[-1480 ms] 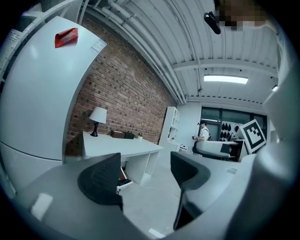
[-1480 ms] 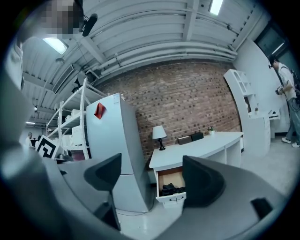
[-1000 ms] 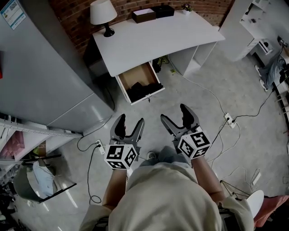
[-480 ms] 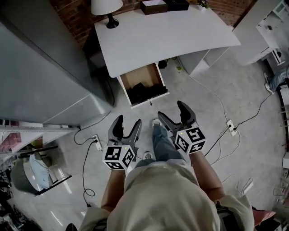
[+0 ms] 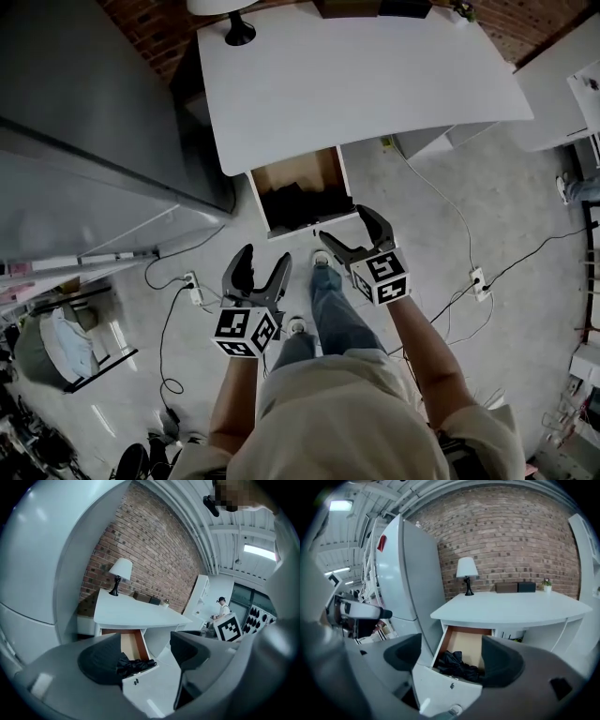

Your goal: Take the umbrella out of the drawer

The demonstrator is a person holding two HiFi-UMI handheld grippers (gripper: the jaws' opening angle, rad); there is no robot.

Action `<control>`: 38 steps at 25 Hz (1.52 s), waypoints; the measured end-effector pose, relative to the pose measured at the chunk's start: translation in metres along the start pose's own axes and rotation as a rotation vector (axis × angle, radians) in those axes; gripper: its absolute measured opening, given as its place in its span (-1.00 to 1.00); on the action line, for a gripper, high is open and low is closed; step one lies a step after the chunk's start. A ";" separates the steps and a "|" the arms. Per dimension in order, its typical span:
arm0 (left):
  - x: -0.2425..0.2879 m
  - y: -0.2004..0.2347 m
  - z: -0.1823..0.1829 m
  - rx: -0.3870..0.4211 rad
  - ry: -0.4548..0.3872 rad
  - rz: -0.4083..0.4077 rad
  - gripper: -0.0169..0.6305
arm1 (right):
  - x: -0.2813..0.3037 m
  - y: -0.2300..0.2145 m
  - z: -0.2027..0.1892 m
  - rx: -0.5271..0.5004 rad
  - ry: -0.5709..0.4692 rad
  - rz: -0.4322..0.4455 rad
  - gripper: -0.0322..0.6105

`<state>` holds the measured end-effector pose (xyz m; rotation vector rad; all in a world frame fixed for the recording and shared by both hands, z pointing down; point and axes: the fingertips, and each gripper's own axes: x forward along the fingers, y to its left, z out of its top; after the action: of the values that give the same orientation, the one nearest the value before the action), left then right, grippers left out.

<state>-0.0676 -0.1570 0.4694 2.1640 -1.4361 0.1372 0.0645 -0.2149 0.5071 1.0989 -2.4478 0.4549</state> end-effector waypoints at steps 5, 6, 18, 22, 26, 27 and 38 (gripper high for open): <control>0.027 0.016 -0.004 -0.022 0.013 0.031 0.03 | 0.055 -0.024 -0.033 -0.072 0.122 0.056 0.29; 0.032 0.020 -0.004 -0.026 0.012 0.039 0.03 | 0.064 -0.027 -0.041 -0.086 0.150 0.071 0.29; 0.065 0.044 -0.026 -0.095 0.022 0.106 0.03 | 0.151 -0.051 -0.131 -0.284 0.425 0.253 0.29; 0.072 0.050 -0.037 -0.127 0.046 0.119 0.03 | 0.174 -0.053 -0.155 -0.362 0.520 0.329 0.29; 0.078 0.064 -0.044 -0.146 0.048 0.143 0.03 | 0.197 -0.050 -0.180 -0.458 0.618 0.422 0.28; 0.078 0.067 -0.046 -0.149 0.049 0.149 0.03 | 0.201 -0.049 -0.185 -0.479 0.637 0.442 0.27; 0.081 0.082 -0.076 -0.183 0.096 0.191 0.03 | 0.227 -0.040 -0.242 -0.794 0.854 0.680 0.05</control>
<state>-0.0898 -0.2112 0.5945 1.8486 -1.5346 0.1696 0.0163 -0.2727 0.8329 -0.2539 -1.8252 0.0604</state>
